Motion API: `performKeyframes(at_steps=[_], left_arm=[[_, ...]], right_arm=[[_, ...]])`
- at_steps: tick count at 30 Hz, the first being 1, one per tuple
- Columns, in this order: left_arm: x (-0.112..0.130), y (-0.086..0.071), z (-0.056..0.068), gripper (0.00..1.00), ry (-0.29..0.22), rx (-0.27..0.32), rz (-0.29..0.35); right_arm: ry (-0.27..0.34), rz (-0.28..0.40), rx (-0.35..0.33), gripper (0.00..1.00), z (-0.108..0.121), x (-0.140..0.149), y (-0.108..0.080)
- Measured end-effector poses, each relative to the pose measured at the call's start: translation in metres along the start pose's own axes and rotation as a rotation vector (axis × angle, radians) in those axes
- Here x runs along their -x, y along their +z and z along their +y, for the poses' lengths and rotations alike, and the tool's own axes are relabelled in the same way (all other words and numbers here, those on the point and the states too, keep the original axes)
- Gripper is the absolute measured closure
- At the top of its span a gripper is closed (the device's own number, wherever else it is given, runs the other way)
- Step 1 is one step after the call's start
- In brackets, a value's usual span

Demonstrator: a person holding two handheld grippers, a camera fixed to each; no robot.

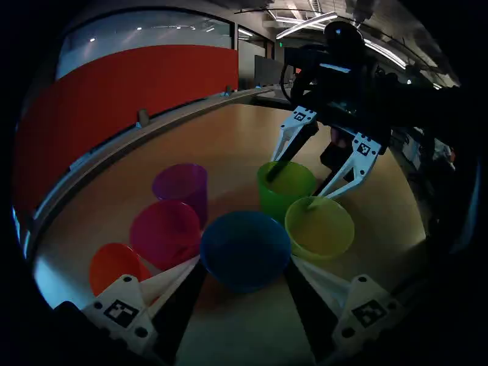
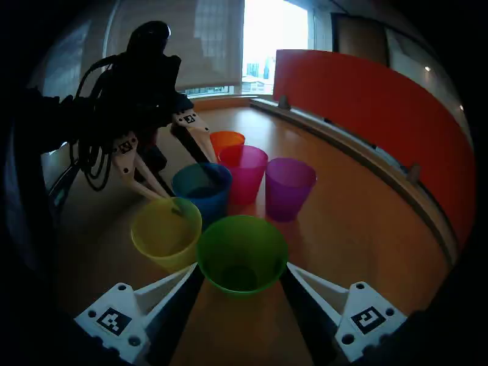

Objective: Pour water

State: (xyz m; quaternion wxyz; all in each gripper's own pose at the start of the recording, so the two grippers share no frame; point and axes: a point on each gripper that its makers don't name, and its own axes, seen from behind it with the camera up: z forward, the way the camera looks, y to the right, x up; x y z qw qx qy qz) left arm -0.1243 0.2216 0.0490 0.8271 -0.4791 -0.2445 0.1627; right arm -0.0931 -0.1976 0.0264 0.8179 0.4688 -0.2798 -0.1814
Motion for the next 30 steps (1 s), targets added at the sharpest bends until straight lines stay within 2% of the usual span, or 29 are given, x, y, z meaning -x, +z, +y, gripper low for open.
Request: performKeyframes(at_steps=[17,30], left_arm=[[0.000,-0.001,-0.002,0.17,-0.013,-0.019,0.012],[0.000,-0.016,-0.003,0.17,-0.022,-0.050,0.027]], right_arm=[[0.008,0.024,0.012,0.12,0.002,-0.003,-0.004],[-0.003,0.041,0.024,0.12,-0.001,-0.014,-0.017]])
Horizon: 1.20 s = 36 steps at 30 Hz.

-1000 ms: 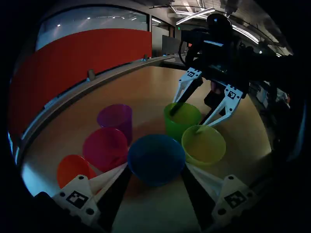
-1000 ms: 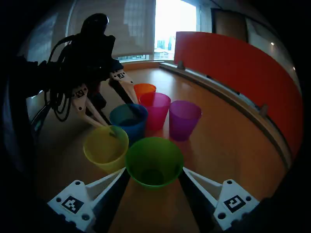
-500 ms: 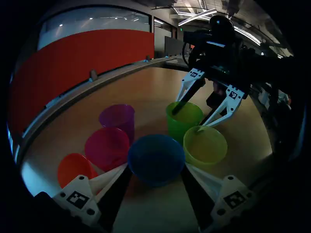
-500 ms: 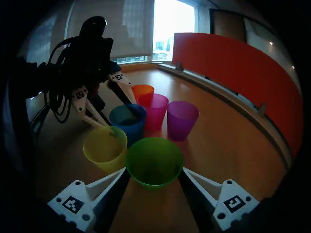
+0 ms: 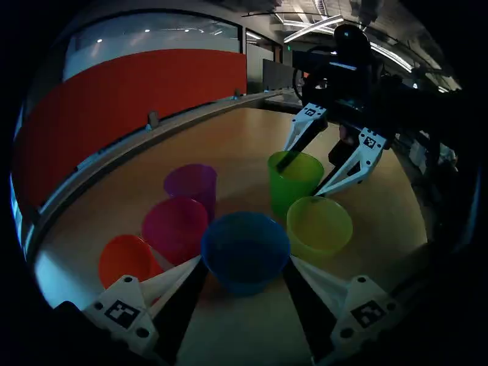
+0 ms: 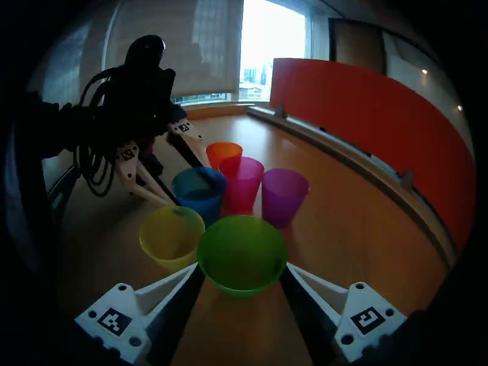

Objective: Pour water

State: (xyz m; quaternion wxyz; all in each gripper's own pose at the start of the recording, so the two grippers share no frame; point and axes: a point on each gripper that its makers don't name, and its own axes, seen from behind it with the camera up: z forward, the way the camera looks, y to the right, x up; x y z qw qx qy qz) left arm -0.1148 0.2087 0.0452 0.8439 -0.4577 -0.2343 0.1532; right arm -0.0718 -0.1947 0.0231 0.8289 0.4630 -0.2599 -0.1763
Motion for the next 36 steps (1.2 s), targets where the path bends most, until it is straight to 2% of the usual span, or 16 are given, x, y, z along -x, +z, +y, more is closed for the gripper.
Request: performKeyframes(at_steps=[8,17,27,36], left_arm=[[-0.019,-0.018,-0.003,0.17,-0.018,-0.044,0.066],[-0.045,-0.048,-0.005,0.17,-0.032,-0.101,0.155],[-0.072,-0.081,0.001,0.17,-0.041,-0.139,0.247],[-0.093,-0.102,0.005,0.17,-0.047,-0.166,0.319]], right_arm=[[-0.012,0.030,0.016,0.12,-0.003,-0.018,-0.013],[-0.038,0.078,0.045,0.12,-0.010,-0.048,-0.030],[-0.051,0.133,0.067,0.12,-0.023,-0.076,-0.047],[-0.041,0.192,0.082,0.12,-0.030,-0.095,-0.059]])
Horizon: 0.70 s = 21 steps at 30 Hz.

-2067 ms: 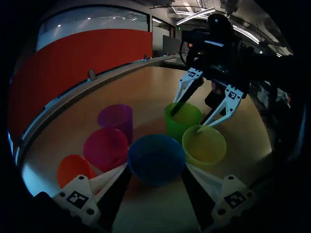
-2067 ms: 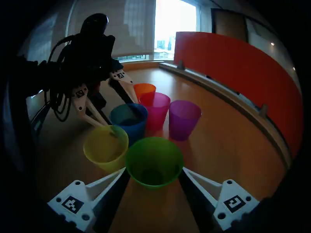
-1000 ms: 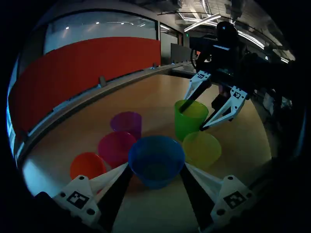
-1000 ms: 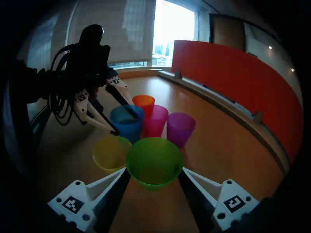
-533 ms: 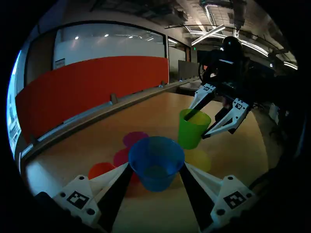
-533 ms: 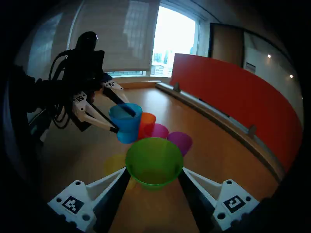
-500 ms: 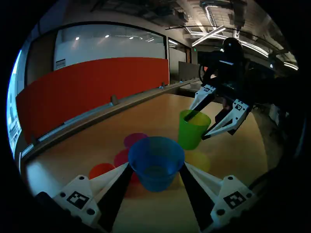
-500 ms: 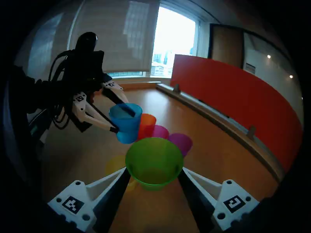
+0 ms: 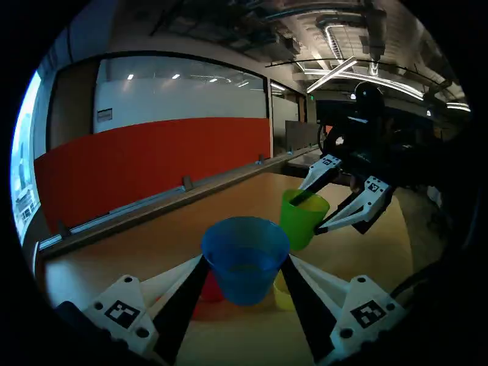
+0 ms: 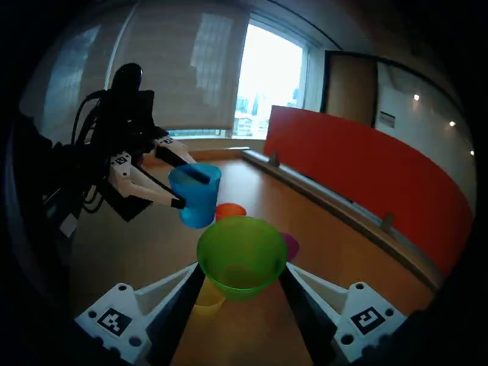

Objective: Pour water

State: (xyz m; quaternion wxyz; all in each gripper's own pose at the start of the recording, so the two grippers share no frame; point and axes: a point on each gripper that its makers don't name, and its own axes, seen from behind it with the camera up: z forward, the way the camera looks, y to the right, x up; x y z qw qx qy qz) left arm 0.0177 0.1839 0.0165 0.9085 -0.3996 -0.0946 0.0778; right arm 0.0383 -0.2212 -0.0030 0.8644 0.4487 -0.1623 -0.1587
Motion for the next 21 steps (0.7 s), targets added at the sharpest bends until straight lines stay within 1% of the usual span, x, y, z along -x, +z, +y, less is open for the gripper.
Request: performKeyframes(at_steps=[8,12,21], left_arm=[[-0.019,-0.008,-0.001,0.17,-0.006,-0.024,0.057],[-0.026,-0.012,0.002,0.17,-0.010,-0.023,0.081],[-0.037,-0.017,0.004,0.17,-0.008,-0.029,0.104]], right_arm=[[0.009,0.048,0.012,0.12,-0.003,-0.014,-0.004],[0.014,0.071,0.013,0.12,-0.005,-0.021,-0.006],[0.016,0.110,0.005,0.12,-0.011,-0.034,-0.010]])
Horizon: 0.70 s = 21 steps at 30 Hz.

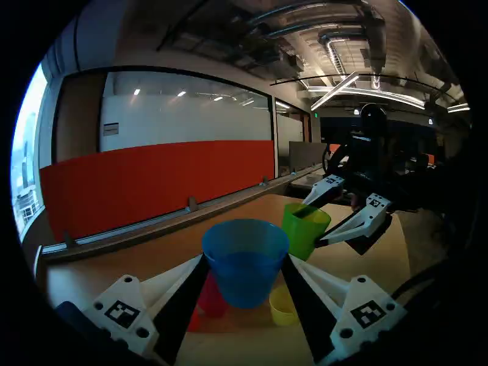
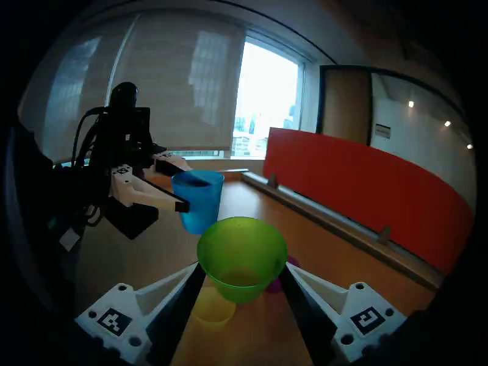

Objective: Pour water

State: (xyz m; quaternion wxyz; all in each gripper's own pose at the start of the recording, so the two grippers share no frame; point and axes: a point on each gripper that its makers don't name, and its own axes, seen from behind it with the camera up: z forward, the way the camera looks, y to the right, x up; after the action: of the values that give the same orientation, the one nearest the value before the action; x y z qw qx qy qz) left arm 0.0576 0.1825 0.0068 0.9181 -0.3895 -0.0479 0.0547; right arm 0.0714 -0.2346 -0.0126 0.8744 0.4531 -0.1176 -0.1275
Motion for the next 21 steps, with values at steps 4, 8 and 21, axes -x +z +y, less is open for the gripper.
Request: performKeyframes(at_steps=[4,8,21], left_arm=[[-0.003,0.000,0.001,0.17,-0.004,-0.001,0.007],[-0.005,0.000,0.000,0.17,-0.004,-0.004,0.008],[-0.009,0.002,0.004,0.17,-0.014,0.002,0.018]], right_arm=[[0.005,0.014,0.001,0.12,-0.001,-0.003,-0.002],[0.012,0.031,0.004,0.12,-0.002,-0.004,-0.003],[0.045,0.110,0.017,0.11,-0.002,-0.021,-0.008]])
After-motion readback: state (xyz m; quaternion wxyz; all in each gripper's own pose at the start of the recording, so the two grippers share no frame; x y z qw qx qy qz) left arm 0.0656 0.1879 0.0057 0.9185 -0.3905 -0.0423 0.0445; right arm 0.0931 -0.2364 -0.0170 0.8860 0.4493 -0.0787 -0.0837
